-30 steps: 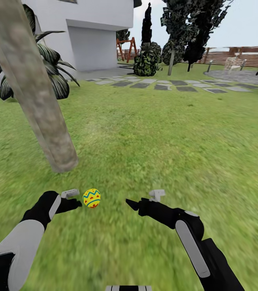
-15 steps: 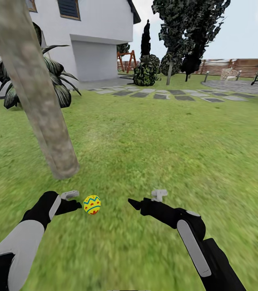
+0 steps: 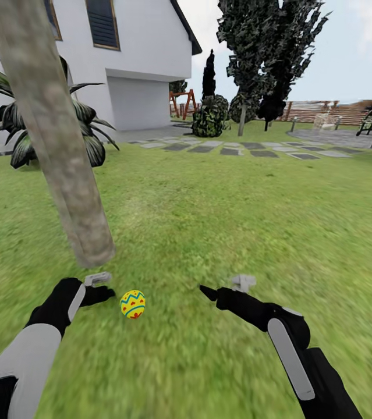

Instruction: Take the three Easter eggs out of the wicker basket on the lawn in the garden, then place them on the lawn next to a single tree (choose any tree) so that all three eggs are next to the same tree and none are left in the basket.

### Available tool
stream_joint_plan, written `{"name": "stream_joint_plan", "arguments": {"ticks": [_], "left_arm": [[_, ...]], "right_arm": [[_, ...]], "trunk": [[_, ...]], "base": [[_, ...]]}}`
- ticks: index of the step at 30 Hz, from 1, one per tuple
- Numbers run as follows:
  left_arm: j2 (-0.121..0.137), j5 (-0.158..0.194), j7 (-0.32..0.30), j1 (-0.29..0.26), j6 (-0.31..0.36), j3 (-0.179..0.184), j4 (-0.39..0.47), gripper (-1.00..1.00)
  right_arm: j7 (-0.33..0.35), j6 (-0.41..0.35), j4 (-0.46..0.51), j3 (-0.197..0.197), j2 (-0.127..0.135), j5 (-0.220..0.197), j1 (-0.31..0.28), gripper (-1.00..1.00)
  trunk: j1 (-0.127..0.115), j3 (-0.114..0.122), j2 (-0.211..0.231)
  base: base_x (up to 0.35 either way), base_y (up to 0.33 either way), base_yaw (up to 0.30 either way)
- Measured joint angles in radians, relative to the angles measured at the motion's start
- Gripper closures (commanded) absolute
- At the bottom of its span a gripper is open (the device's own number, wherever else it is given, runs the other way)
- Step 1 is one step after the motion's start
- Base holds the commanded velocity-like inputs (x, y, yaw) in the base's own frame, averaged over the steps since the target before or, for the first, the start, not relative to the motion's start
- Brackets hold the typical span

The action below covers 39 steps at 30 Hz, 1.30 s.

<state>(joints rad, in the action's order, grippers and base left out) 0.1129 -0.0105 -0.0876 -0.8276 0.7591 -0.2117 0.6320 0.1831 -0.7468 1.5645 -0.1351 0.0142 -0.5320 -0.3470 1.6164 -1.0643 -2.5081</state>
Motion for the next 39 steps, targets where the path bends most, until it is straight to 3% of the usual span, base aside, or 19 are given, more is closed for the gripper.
{"name": "stream_joint_plan", "arguments": {"ticks": [3,8,11,16,18,21,24,32,36,39], "left_arm": [[0.000,0.000,0.000,0.043,-0.008,0.000,0.047,-1.00],[-0.001,-0.001,0.018,0.157,-0.015,0.001,0.145,-1.00],[-0.001,-0.001,0.037,0.201,-0.016,0.001,0.189,-1.00],[-0.002,-0.002,0.056,0.276,-0.011,0.005,0.282,-1.00],[-0.002,-0.002,0.059,0.307,-0.007,0.016,0.333,-1.00],[-0.002,-0.001,0.064,0.408,-0.003,0.073,0.462,-1.00],[-0.002,-0.002,0.066,0.472,-0.005,0.107,0.535,-1.00],[-0.002,-0.004,0.073,0.516,-0.014,0.124,0.570,-1.00],[-0.001,-0.002,0.072,0.522,-0.020,0.125,0.541,-1.00],[0.000,-0.004,0.072,0.523,-0.082,0.125,0.477,-1.00]], "right_arm": [[-0.008,0.000,-0.001,0.003,0.000,0.002,0.012,-1.00],[-0.093,0.009,-0.005,0.007,0.002,0.003,0.066,-1.00],[-0.154,0.014,-0.013,0.009,0.002,0.004,0.101,-1.00],[-0.200,0.024,-0.057,0.009,-0.001,0.007,0.132,-1.00],[-0.209,0.026,-0.072,0.008,-0.004,0.008,0.138,-1.00],[-0.215,0.028,-0.091,0.008,-0.006,0.008,0.142,-1.00],[-0.215,0.043,-0.133,0.008,-0.007,0.007,0.144,-1.00],[-0.214,0.178,-0.225,0.008,-0.003,0.008,0.145,-1.00],[-0.214,0.210,-0.280,0.010,-0.003,0.007,0.145,-1.00],[-0.214,0.234,-0.303,0.011,-0.007,0.007,0.145,-1.00]], "trunk": [[-0.001,0.012,0.001],[-0.004,0.031,0.002],[-0.005,0.043,0.003],[-0.007,0.062,0.004],[-0.008,0.070,0.004],[-0.009,0.081,0.005],[-0.011,0.093,0.006],[-0.014,0.124,0.008],[-0.016,0.139,0.008],[-0.028,0.149,0.029]], "base": [[0.000,0.000,0.000],[0.000,0.000,0.000],[0.000,0.000,0.000],[0.000,0.000,0.000],[0.000,0.000,0.000],[0.000,0.000,0.000],[0.000,0.000,0.000],[0.000,0.000,0.000],[0.000,0.000,0.000],[0.000,0.000,0.000]]}}
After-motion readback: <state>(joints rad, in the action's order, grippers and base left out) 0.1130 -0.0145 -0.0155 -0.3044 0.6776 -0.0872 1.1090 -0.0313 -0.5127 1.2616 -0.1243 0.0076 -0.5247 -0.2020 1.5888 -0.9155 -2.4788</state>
